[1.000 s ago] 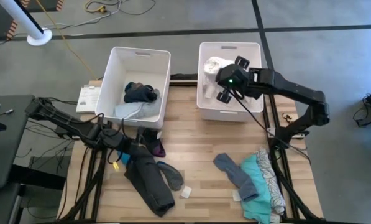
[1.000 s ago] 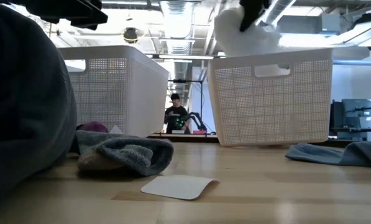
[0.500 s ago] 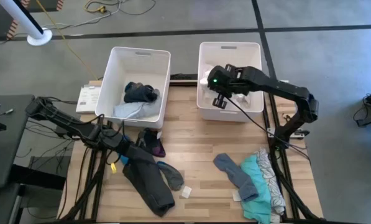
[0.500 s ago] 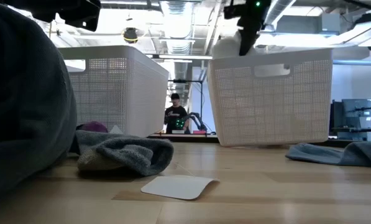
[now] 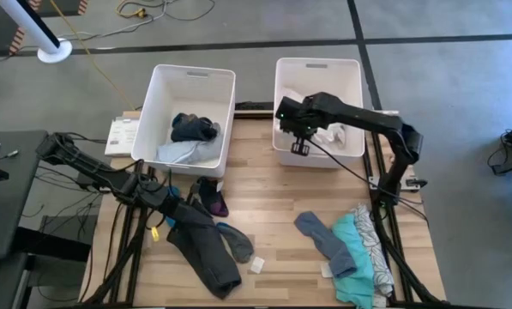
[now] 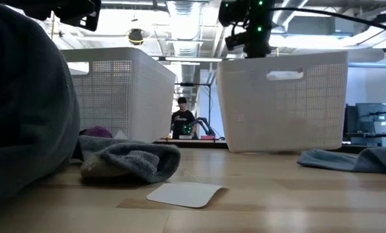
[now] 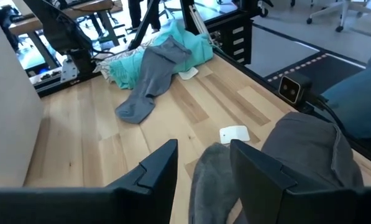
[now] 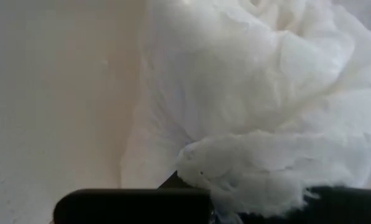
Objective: Sort clothes
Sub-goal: Put the rolled white dress into the right white bin
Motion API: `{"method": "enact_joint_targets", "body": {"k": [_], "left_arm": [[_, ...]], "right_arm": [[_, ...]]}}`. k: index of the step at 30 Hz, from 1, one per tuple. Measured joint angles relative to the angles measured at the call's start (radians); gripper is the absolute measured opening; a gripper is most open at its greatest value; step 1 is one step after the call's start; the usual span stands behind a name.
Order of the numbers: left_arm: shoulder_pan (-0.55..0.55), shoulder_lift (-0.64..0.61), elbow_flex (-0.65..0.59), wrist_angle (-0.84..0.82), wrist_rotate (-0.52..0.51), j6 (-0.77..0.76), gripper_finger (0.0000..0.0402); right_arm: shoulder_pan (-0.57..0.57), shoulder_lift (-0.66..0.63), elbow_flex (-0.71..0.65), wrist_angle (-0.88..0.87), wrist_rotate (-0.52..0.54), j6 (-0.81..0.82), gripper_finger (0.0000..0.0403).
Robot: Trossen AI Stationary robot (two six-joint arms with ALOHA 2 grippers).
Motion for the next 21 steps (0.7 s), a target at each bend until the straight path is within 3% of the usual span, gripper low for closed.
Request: {"method": "enact_joint_targets", "body": {"k": [15, 21], "left_arm": [[0.000, 0.000, 0.000, -0.015, 0.000, -0.016, 0.0142], [0.000, 0.000, 0.000, -0.015, 0.000, -0.016, 0.0142]], "right_arm": [[-0.053, 0.025, -0.139, 0.050, -0.165, -0.022, 0.0013], [-0.061, 0.029, -0.162, 0.116, -0.281, -0.045, 0.0017]]}}
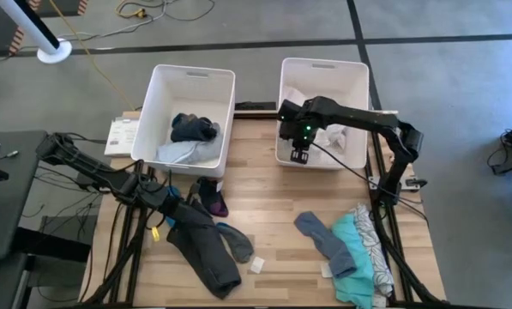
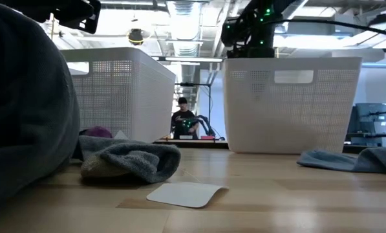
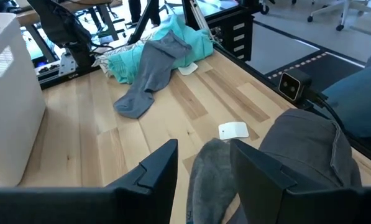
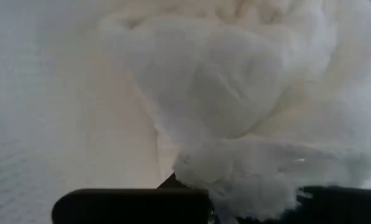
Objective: Sort clothes
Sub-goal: Put the rolled white dress into the right white bin
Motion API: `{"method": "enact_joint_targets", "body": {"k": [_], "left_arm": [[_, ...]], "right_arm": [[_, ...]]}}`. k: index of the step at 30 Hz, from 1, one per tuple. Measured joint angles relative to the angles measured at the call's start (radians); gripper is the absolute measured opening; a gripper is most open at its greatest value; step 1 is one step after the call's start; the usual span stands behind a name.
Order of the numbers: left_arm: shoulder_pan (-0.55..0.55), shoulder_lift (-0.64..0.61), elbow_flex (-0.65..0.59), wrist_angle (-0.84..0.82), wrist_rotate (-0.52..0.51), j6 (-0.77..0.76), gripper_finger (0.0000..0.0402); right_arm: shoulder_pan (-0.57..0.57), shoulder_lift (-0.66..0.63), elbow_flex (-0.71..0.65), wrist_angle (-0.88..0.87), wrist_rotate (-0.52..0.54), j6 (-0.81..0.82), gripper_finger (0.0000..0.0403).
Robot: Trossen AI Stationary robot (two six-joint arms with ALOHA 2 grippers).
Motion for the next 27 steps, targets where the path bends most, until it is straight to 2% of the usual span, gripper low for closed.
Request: {"method": "enact_joint_targets", "body": {"k": [17, 22, 27], "left_arm": [[0.000, 0.000, 0.000, 0.001, 0.000, -0.003, 0.0142], [0.000, 0.000, 0.000, -0.001, 0.000, -0.004, 0.0142], [0.000, 0.000, 0.000, -0.038, 0.000, -0.022, 0.0142]], "right_arm": [[-0.017, -0.009, -0.002, 0.032, -0.015, 0.037, 0.0165], [-0.015, -0.012, -0.002, 0.040, -0.015, 0.055, 0.0187], [-0.007, -0.053, -0.002, 0.041, -0.013, 0.075, 0.0187]]}}
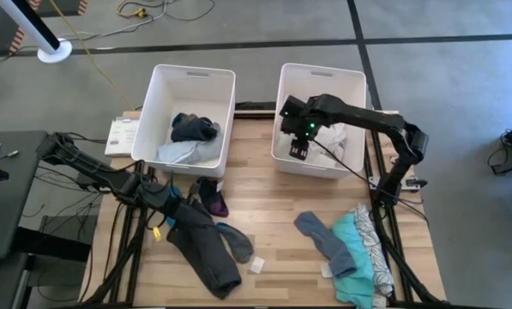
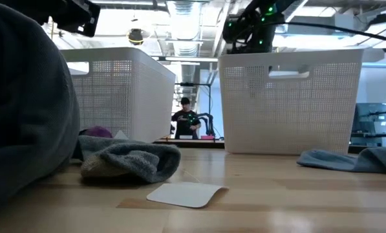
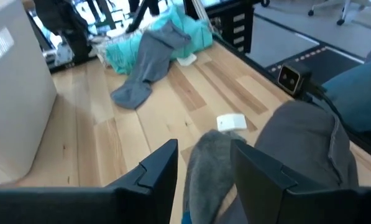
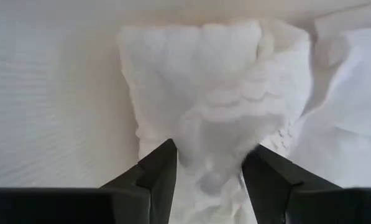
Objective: Sort clothes
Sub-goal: Put the rolled white dress into the right white bin, then put the rolled black shorts into the left white bin
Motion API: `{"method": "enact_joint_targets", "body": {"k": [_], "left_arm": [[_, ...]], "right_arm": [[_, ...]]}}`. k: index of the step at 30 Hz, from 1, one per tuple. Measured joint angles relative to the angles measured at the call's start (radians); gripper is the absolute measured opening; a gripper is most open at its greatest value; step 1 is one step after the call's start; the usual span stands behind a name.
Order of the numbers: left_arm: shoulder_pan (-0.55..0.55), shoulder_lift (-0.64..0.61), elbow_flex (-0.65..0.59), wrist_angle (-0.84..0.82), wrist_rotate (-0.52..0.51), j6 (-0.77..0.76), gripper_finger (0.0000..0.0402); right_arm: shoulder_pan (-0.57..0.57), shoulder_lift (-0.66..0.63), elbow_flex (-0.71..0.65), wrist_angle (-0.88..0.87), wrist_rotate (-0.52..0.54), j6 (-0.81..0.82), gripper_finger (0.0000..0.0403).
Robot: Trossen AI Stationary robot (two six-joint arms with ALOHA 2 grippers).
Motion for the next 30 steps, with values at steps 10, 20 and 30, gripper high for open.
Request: {"method": "enact_joint_targets", "body": {"k": [10, 20, 30], "left_arm": [[0.000, 0.000, 0.000, -0.038, 0.000, -0.030, 0.0142], [0.000, 0.000, 0.000, -0.149, 0.019, -0.012, 0.0142], [-0.042, 0.137, 0.000, -0.184, 0.091, 0.069, 0.0147]], "right_arm": [[0.090, -0.017, 0.000, 0.010, -0.001, 0.029, 0.0182], [0.167, -0.017, 0.001, -0.020, -0.002, 0.083, 0.0182], [0.191, -0.025, 0.001, -0.019, -0.001, 0.115, 0.0182]]}}
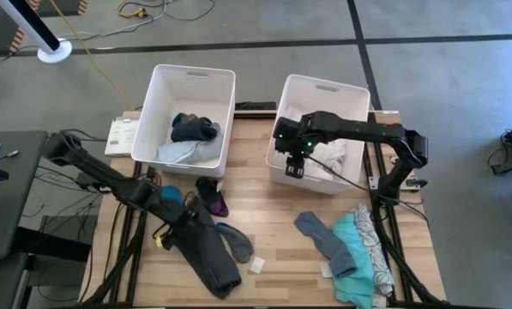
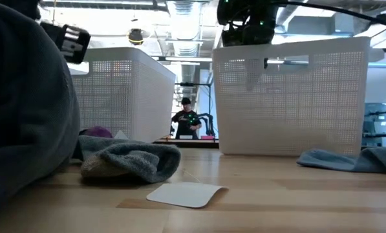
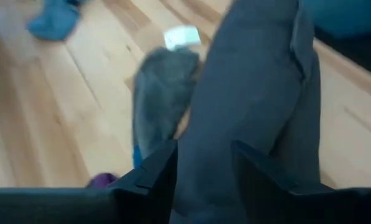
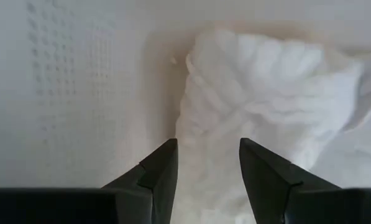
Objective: Sort clothes
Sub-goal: Put the rolled black shorts into the left white bin
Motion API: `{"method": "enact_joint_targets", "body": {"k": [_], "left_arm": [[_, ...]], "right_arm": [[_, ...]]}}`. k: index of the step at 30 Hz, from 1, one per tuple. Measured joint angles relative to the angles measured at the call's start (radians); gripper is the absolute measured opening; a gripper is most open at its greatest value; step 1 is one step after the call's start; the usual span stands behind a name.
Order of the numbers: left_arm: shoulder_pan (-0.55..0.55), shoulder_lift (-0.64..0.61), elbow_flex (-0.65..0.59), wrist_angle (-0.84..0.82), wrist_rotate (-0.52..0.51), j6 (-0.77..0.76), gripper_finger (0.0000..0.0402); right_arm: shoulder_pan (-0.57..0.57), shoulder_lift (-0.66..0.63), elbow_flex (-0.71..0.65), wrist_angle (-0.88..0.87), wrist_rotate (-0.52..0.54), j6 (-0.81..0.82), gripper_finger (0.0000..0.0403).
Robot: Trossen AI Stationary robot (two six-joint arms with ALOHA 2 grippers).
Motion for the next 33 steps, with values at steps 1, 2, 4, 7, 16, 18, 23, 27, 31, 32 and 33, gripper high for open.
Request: {"method": "enact_joint_targets", "body": {"k": [1, 2, 4, 7, 16, 18, 23, 27, 31, 32, 33], "left_arm": [[-0.004, 0.023, 0.002, 0.004, -0.003, 0.003, 0.0151], [-0.007, 0.045, 0.009, 0.002, -0.003, 0.003, 0.0158], [-0.011, 0.084, 0.029, 0.002, -0.006, -0.007, 0.0176], [-0.018, 0.127, 0.058, -0.006, -0.007, -0.013, 0.0207], [-0.021, 0.195, 0.139, -0.066, -0.001, -0.008, 0.0264], [-0.021, 0.218, 0.144, -0.081, 0.012, -0.008, 0.0265], [-0.021, 0.307, 0.144, -0.083, 0.043, -0.009, 0.0266], [-0.021, 0.377, 0.146, -0.065, 0.046, -0.009, 0.0266], [-0.021, 0.428, 0.147, -0.039, 0.046, -0.005, 0.0266], [-0.021, 0.438, 0.147, -0.033, 0.047, -0.005, 0.0266], [-0.021, 0.445, 0.147, -0.027, 0.047, -0.005, 0.0266]], "right_arm": [[-0.002, -0.005, 0.000, 0.006, 0.003, 0.005, 0.0182], [-0.005, -0.012, 0.000, 0.009, 0.015, 0.009, 0.0182], [-0.011, -0.031, 0.001, 0.011, 0.045, 0.010, 0.0183], [-0.012, -0.069, 0.001, 0.018, 0.065, 0.018, 0.0192], [-0.013, -0.203, 0.001, 0.050, 0.160, 0.054, 0.0239], [-0.005, -0.232, 0.001, 0.067, 0.170, 0.062, 0.0248], [0.028, -0.300, 0.001, 0.154, 0.181, 0.061, 0.0255], [0.074, -0.336, 0.001, 0.225, 0.185, 0.053, 0.0255], [0.130, -0.355, 0.001, 0.284, 0.186, 0.036, 0.0255], [0.145, -0.355, 0.001, 0.294, 0.186, 0.034, 0.0255], [0.160, -0.355, 0.001, 0.302, 0.186, 0.027, 0.0255]]}}
